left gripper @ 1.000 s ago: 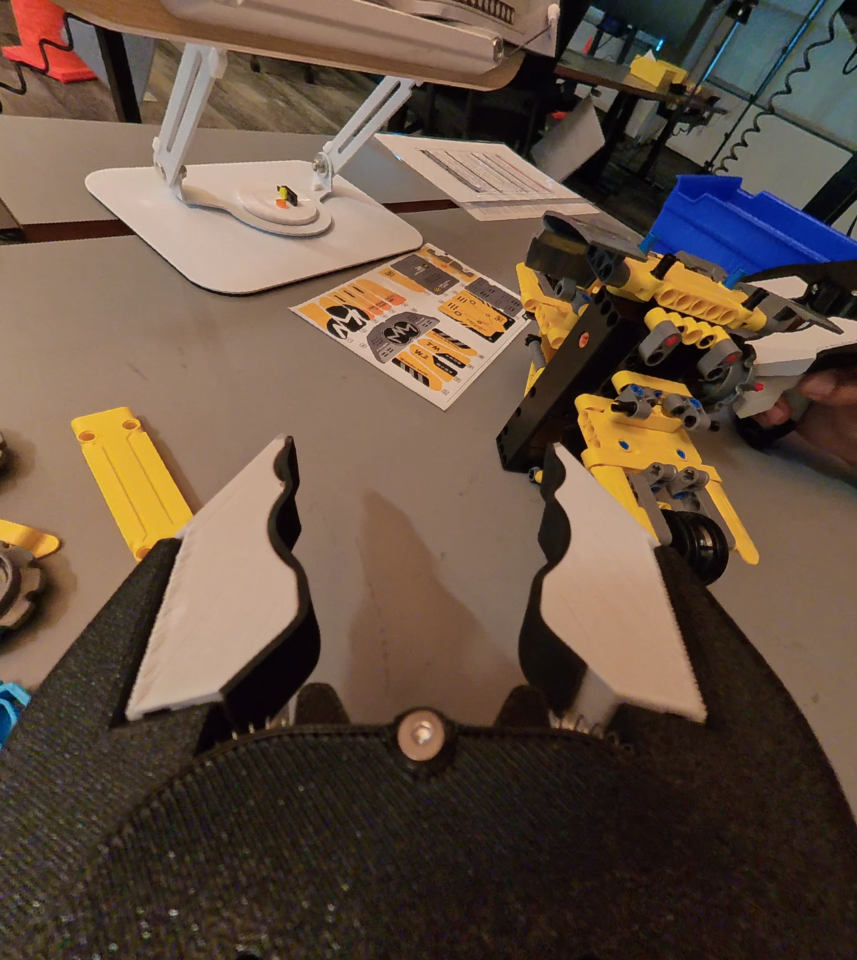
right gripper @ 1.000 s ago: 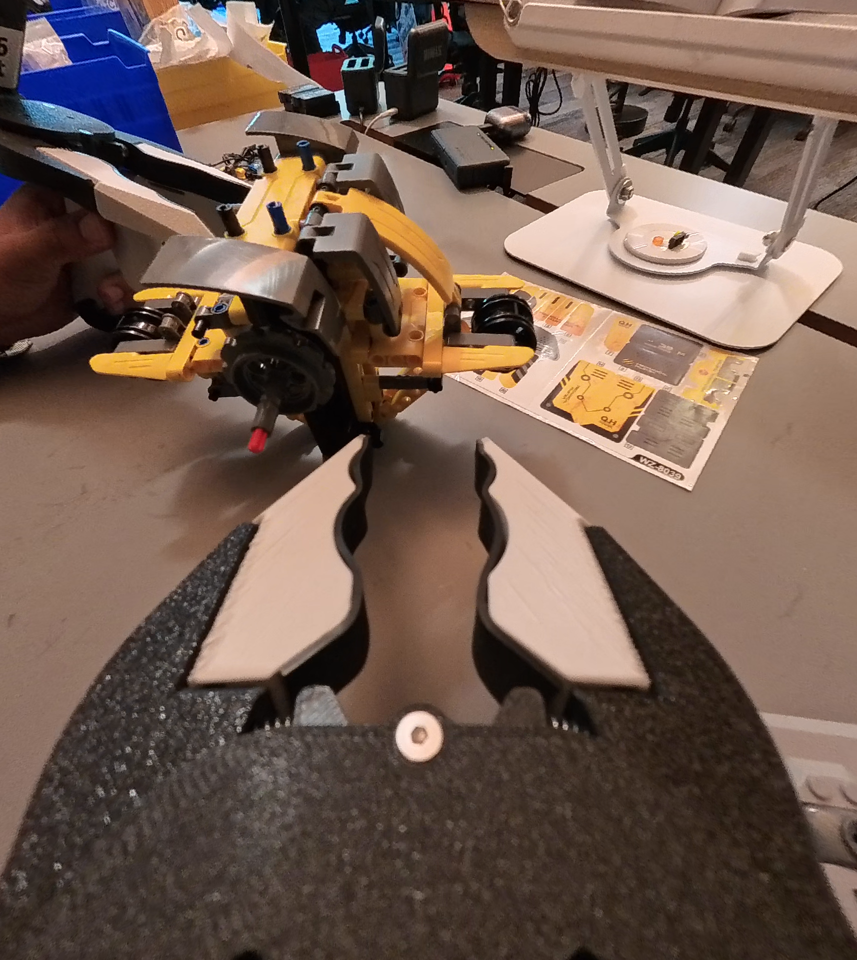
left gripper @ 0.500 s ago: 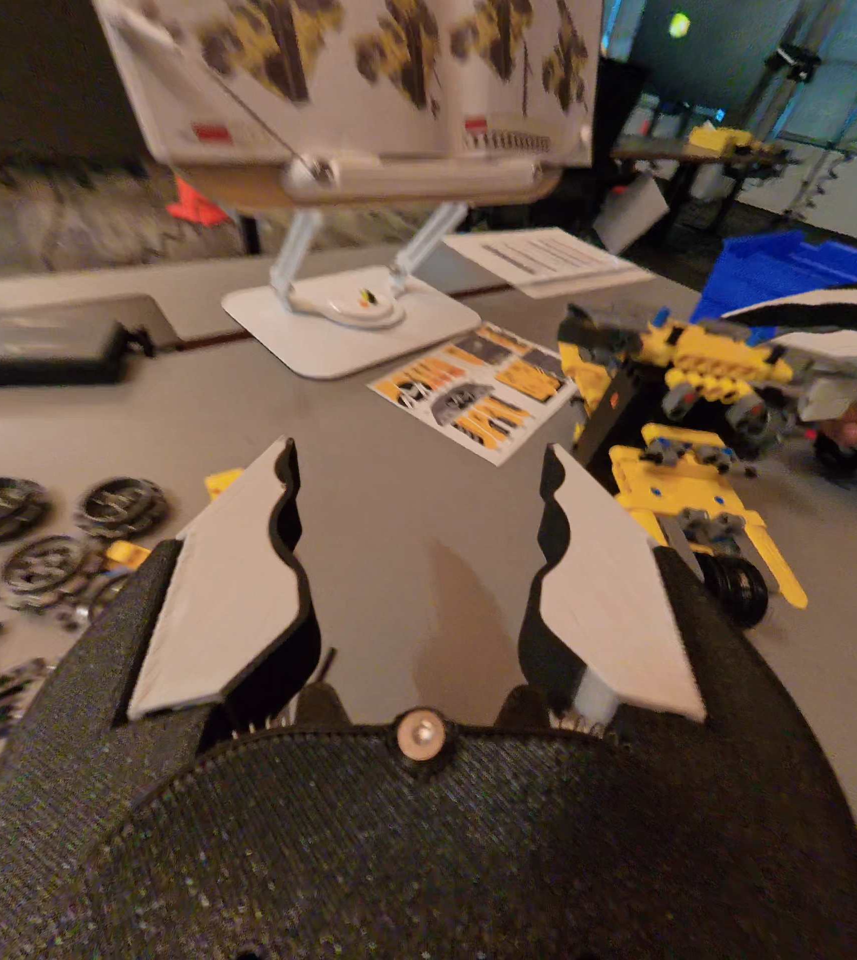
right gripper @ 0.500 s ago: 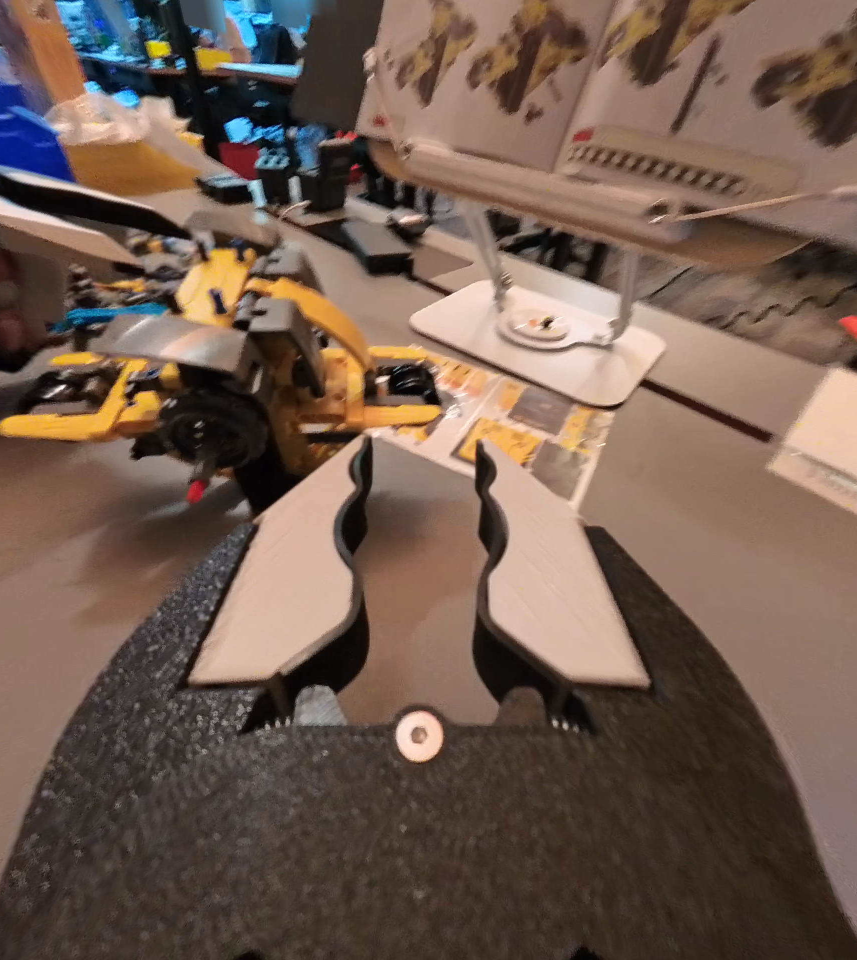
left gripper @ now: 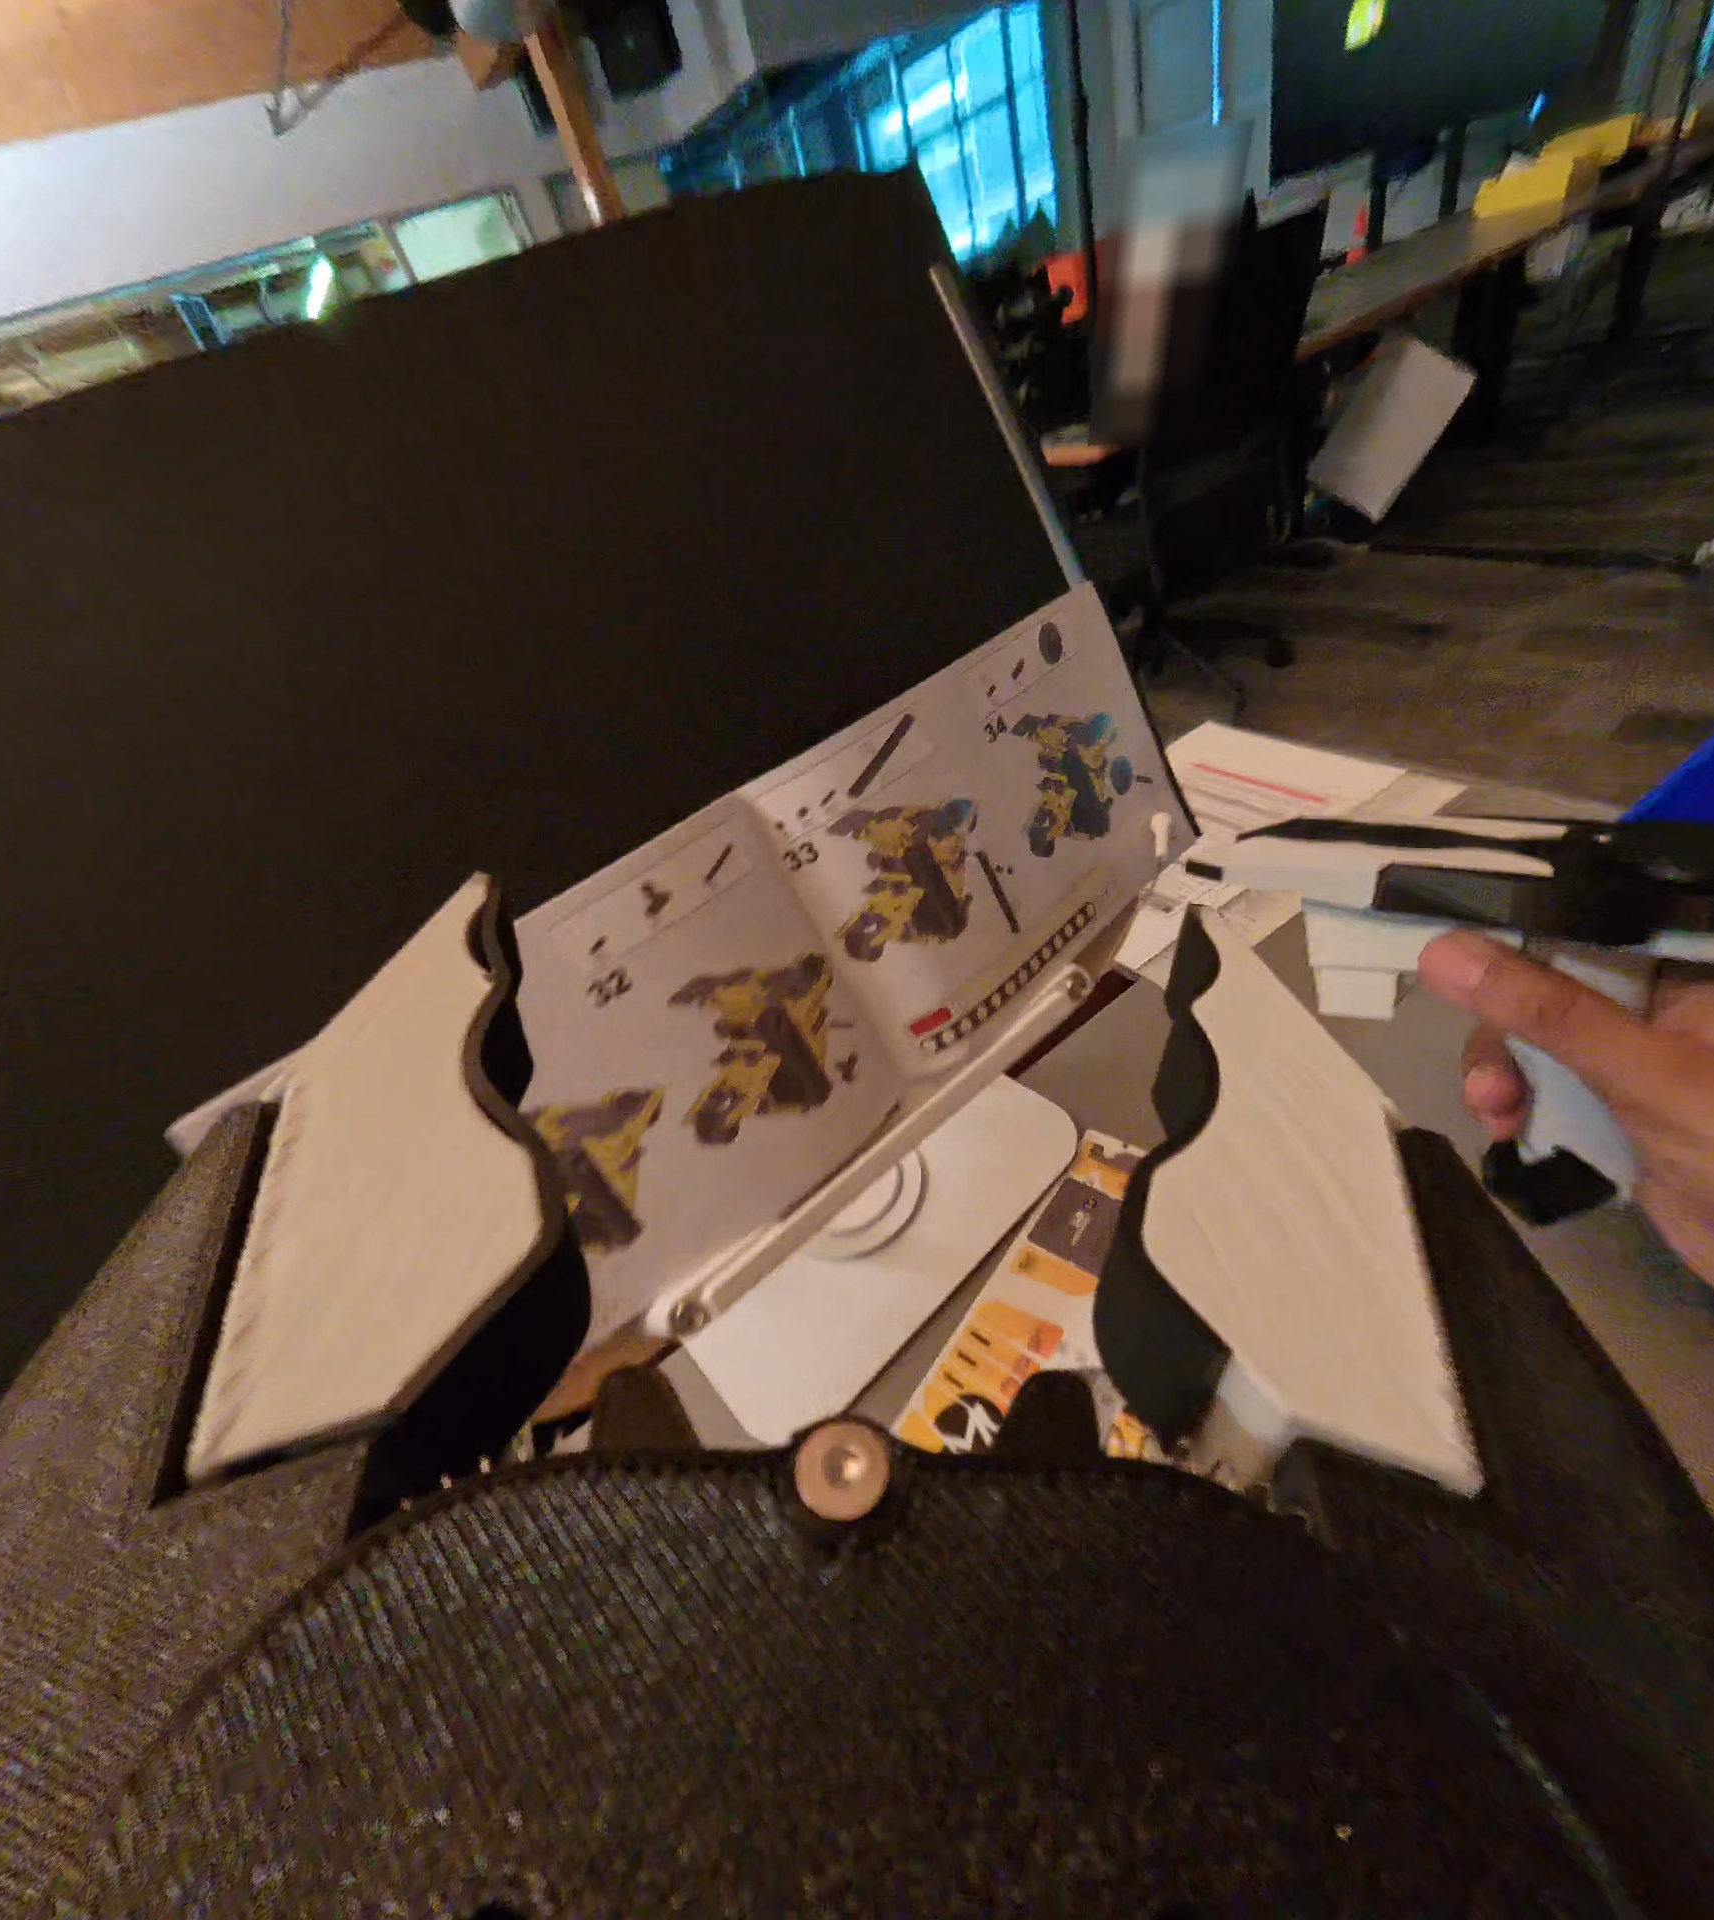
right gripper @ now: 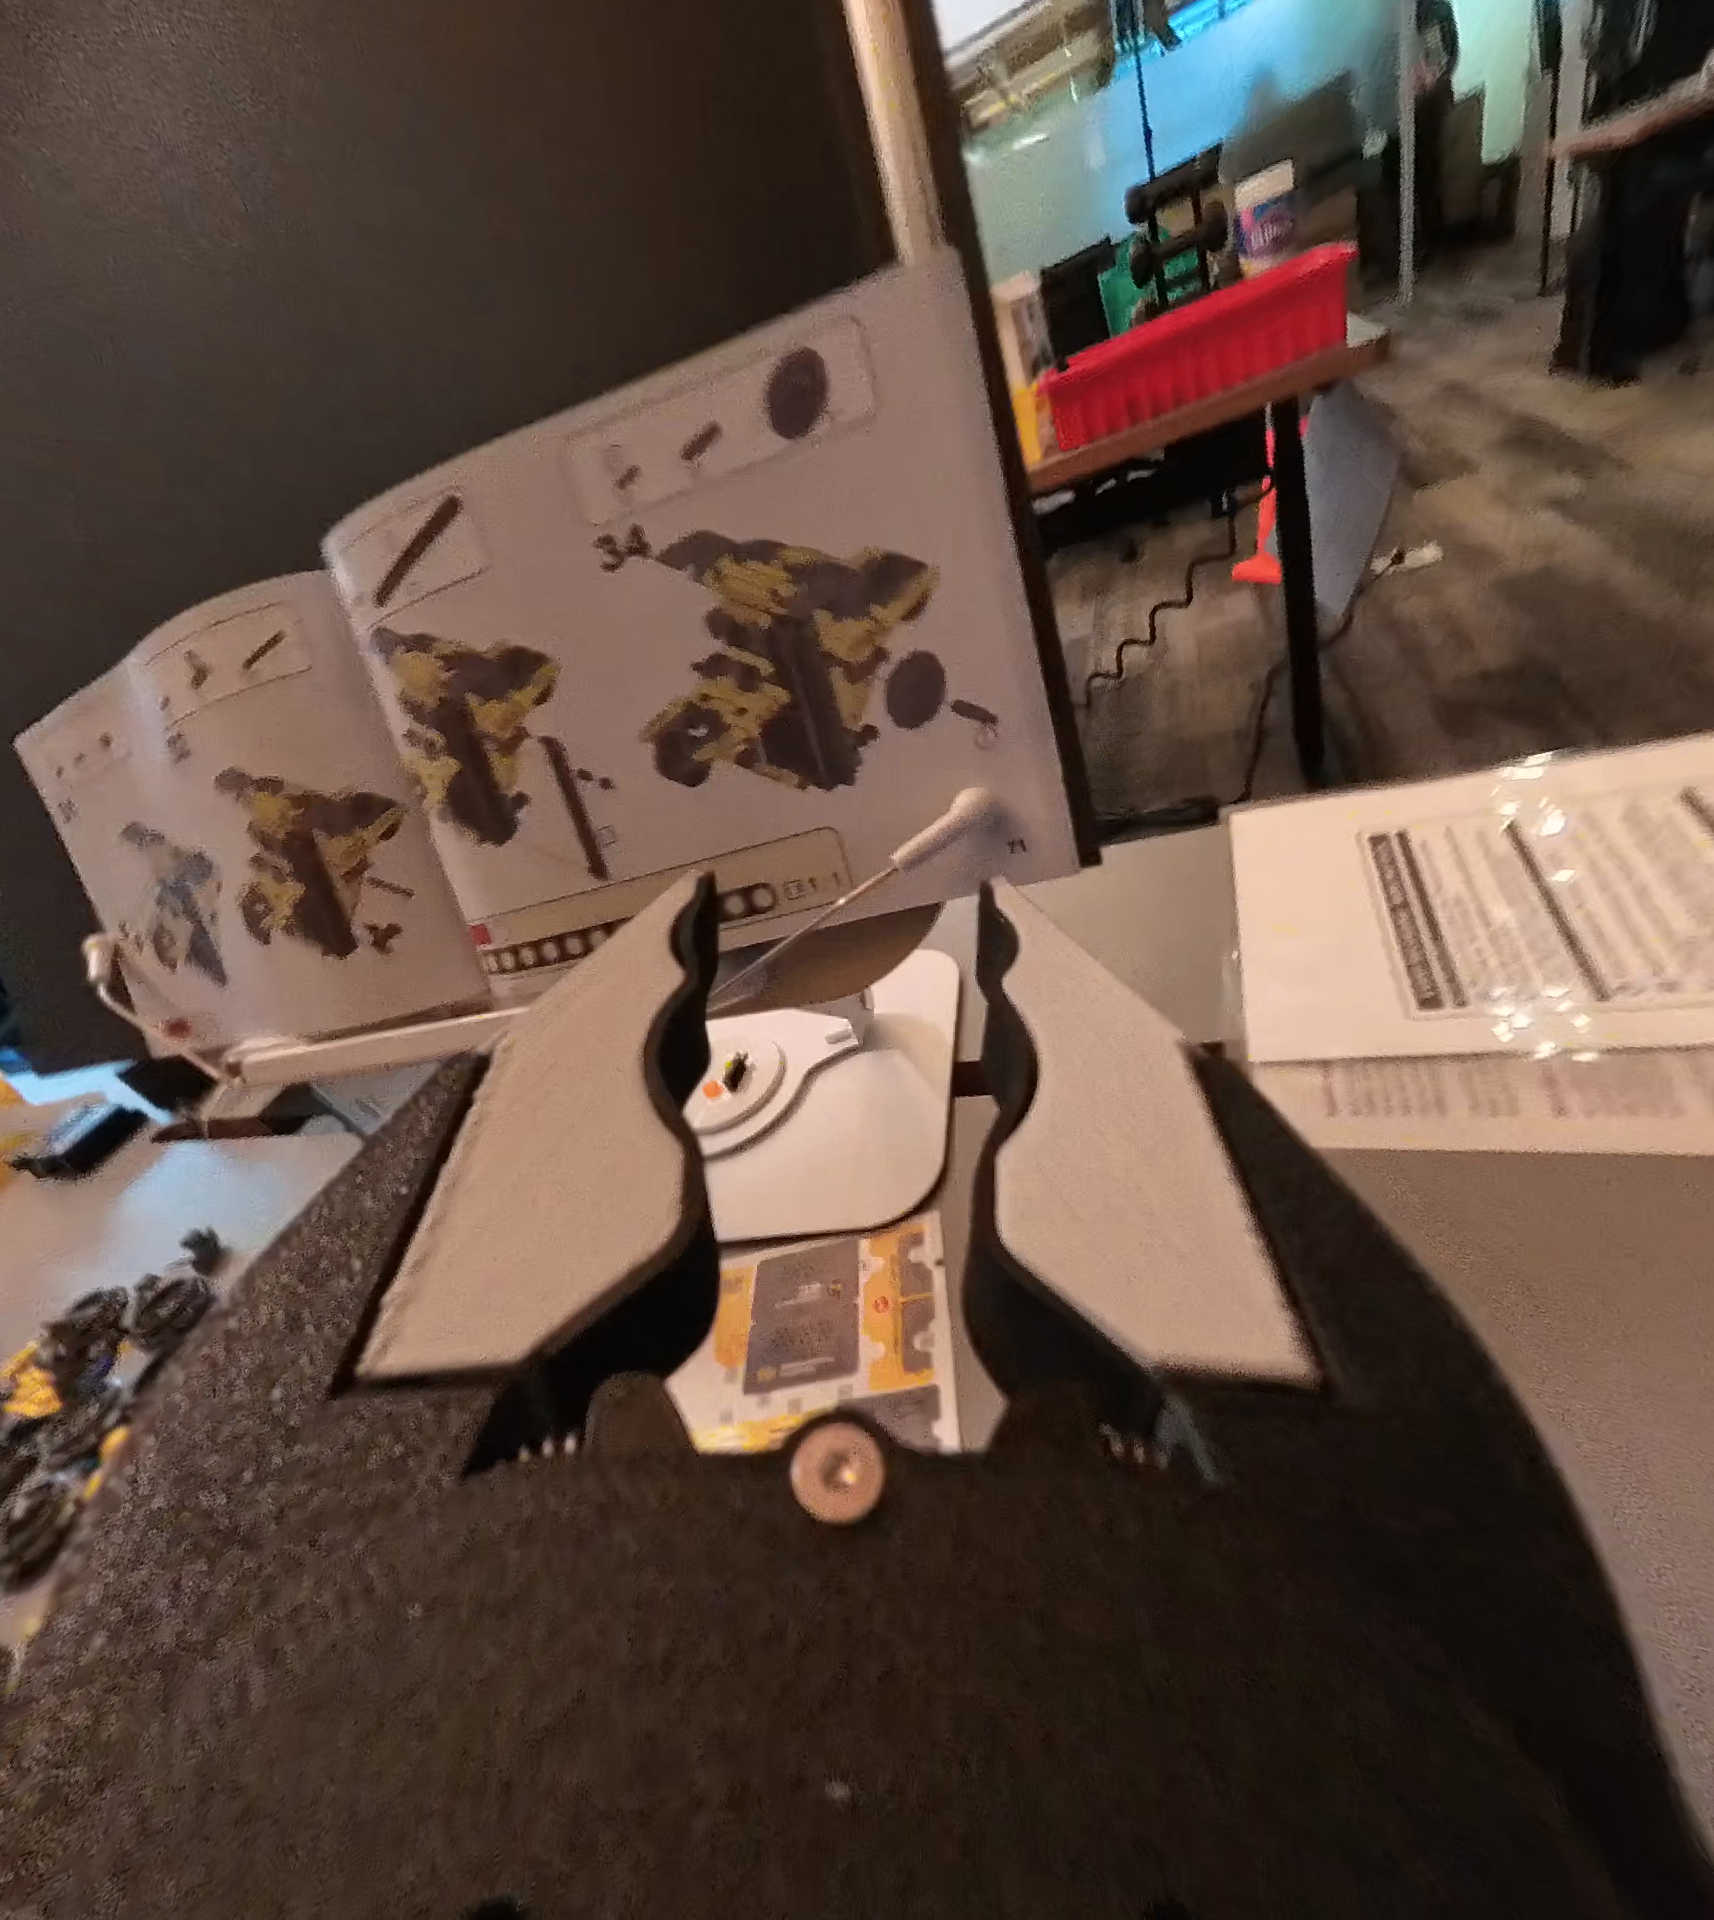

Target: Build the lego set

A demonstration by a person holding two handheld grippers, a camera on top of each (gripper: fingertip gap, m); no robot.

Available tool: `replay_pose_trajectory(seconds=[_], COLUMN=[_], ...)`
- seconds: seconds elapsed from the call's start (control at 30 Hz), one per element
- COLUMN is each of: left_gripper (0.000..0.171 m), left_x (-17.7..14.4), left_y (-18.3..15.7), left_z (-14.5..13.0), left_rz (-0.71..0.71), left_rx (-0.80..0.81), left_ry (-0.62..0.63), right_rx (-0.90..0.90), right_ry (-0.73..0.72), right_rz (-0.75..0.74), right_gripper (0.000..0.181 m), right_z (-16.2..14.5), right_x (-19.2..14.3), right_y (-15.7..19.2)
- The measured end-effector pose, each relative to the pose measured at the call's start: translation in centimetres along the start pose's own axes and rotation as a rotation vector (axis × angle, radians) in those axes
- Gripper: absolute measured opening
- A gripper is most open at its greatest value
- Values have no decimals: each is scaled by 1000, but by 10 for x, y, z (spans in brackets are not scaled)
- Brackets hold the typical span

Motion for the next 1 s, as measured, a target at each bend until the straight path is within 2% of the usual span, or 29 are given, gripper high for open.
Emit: replay_pose_trajectory(seconds=[0.2, 0.33, 0.4, 0.53, 0.7, 0.9, 1.0], left_gripper=[118, 120, 119, 120, 120, 88, 78], left_x=[93, 129, 140, 151, 152, 148, 145], left_y=[-16, -11, -4, 7, 11, 13, 15], left_z=[-14, -28, -33, -42, -44, -45, -44], left_rz=[112, 211, 270, 343, 369, 363, 359], left_rx=[176, 227, 234, 269, 304, 326, 326], left_ry=[168, 216, 231, 240, 237, 235, 237], right_rx=[122, 193, 211, 220, 208, 208, 197], right_ry=[16, 6, 10, 13, 20, 17, 2], right_rz=[63, 158, 166, 162, 171, 172, 157], right_gripper=[39, 22, 20, 15, 11, 10, 9], right_z=[-13, -10, -10, -11, -12, -12, -13], right_x=[24, 30, 31, 32, 34, 33, 32], right_y=[-6, 0, -1, -2, -3, -4, -3])
Point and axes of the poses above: each gripper's, where its closed fingertips meet, x out along the fingers, z out of its top, y = z × x across the jaws, the point moved 1 cm from there along -x, back along the fingers, and after that the axes turned 13 degrees about -x, right-handed, at the moved point
